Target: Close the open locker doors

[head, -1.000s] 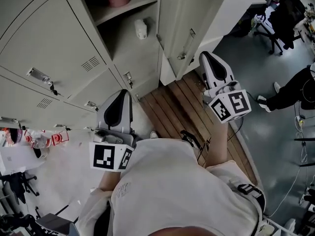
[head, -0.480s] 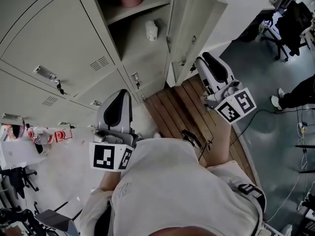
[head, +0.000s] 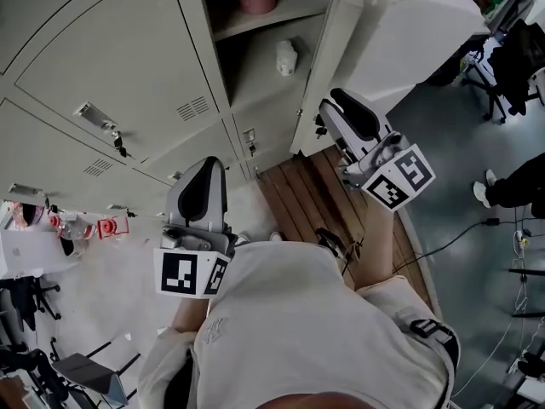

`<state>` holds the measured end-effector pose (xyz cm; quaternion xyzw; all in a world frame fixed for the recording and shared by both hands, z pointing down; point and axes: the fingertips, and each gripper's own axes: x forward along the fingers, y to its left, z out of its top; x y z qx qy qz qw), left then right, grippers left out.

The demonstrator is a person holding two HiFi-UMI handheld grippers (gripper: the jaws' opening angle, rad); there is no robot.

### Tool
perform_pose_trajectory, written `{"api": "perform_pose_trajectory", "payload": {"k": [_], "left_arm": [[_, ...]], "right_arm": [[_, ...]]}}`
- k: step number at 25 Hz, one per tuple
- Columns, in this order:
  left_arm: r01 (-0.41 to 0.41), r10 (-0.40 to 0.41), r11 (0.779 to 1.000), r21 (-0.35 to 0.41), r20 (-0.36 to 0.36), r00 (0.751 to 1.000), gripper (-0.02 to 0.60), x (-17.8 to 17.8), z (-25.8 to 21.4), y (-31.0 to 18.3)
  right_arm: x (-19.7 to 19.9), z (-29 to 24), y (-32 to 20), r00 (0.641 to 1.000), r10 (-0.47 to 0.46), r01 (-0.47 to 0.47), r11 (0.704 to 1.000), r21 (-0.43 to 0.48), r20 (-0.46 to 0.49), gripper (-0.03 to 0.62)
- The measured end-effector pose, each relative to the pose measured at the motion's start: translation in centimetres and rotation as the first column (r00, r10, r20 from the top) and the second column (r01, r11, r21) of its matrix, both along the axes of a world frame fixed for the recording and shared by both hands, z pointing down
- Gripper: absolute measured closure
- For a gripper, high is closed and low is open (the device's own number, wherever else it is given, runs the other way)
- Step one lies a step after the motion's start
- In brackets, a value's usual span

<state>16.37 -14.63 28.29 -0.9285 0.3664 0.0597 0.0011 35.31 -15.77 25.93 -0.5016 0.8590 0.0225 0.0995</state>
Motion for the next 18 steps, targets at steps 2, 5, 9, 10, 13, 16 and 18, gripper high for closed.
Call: {"api": "perform_pose_trajectory", "payload": {"k": [2, 5, 9, 10, 13, 16, 18], "left_arm": [[0.017, -0.017, 1.0, 0.001, 0.0, 1.0, 0.58, -0.9, -0.1, -0.5], [0.041, -0.041, 0.999, 0.004, 0.002, 0.999, 0.58, -2.1, -0.2, -1.2], [0.074, -0.074, 0.997, 0.008, 0.006, 0.997, 0.58, -3.8, -0.5, -2.2], [0.082, -0.082, 0.997, 0.009, 0.007, 0.997, 0.58, -4.2, -0.5, -2.4], [0.102, -0.102, 0.995, 0.013, 0.007, 0.995, 0.58, -5.2, -0.7, -3.1], [0.122, -0.122, 0.992, 0.013, 0.009, 0.992, 0.58, -6.1, -0.7, -3.8], [0.135, -0.135, 0.991, 0.015, 0.008, 0.991, 0.58, -6.6, -0.8, -4.2]], "right_arm": [[-1.1, 0.0, -0.9, 1.0, -0.021, 0.021, 1.0, -0.002, -0.005, 0.508], [-2.6, 0.1, -2.3, 0.999, -0.046, 0.046, 0.999, -0.005, -0.008, 0.508], [-4.4, 0.1, -4.2, 0.997, -0.073, 0.073, 0.997, -0.008, -0.01, 0.508], [-4.8, 0.1, -4.7, 0.997, -0.078, 0.078, 0.997, -0.01, -0.01, 0.508], [-5.8, 0.1, -6.0, 0.996, -0.087, 0.087, 0.996, -0.012, -0.017, 0.508], [-6.6, 0.2, -7.3, 0.995, -0.097, 0.096, 0.995, -0.012, -0.018, 0.508], [-7.0, 0.1, -8.1, 0.995, -0.101, 0.1, 0.995, -0.012, -0.018, 0.508]]}}
